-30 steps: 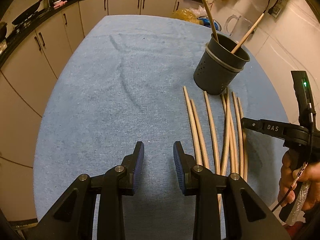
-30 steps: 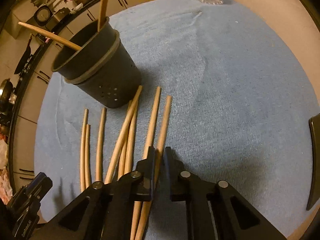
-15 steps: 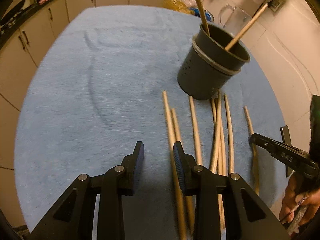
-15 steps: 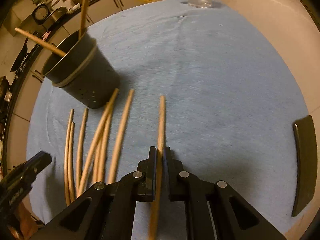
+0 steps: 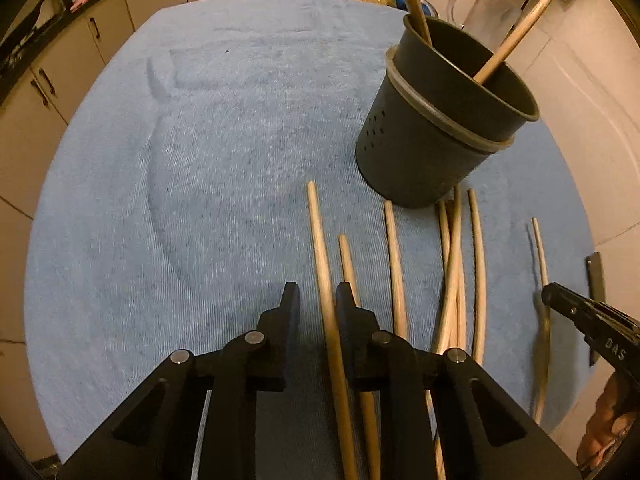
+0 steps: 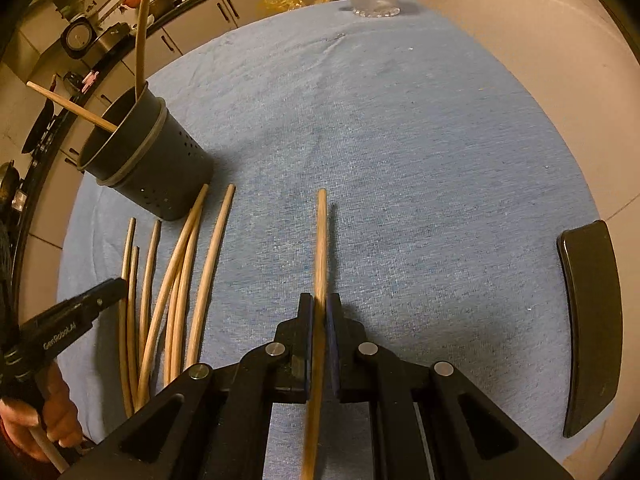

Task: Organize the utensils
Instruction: 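Close the left tool on another chopstick while the right tool grasps one too, then lift the chopsticks upright and lower them into the black cup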

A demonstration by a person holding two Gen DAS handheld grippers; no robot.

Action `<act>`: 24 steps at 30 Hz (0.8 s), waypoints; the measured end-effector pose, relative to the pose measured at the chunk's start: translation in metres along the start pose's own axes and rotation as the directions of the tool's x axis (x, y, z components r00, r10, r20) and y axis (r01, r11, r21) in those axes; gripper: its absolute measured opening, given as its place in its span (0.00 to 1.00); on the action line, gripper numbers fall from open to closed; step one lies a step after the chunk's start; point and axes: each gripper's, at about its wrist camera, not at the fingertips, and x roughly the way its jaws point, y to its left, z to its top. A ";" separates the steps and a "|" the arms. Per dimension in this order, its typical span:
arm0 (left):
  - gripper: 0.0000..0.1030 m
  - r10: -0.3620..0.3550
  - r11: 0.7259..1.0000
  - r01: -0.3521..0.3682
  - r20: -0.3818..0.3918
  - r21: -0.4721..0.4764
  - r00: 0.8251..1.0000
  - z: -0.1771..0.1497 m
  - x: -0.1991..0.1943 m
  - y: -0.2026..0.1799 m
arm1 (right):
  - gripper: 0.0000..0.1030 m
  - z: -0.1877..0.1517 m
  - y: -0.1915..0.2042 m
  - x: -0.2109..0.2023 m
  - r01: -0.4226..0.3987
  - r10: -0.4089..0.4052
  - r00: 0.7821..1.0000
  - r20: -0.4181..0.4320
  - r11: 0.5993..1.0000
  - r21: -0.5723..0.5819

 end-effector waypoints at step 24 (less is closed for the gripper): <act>0.06 -0.074 0.997 0.071 0.203 0.026 0.976 -0.014 -0.075 0.000 | 0.07 0.023 0.017 -0.047 -0.081 0.084 0.991 0.101 0.996 -0.034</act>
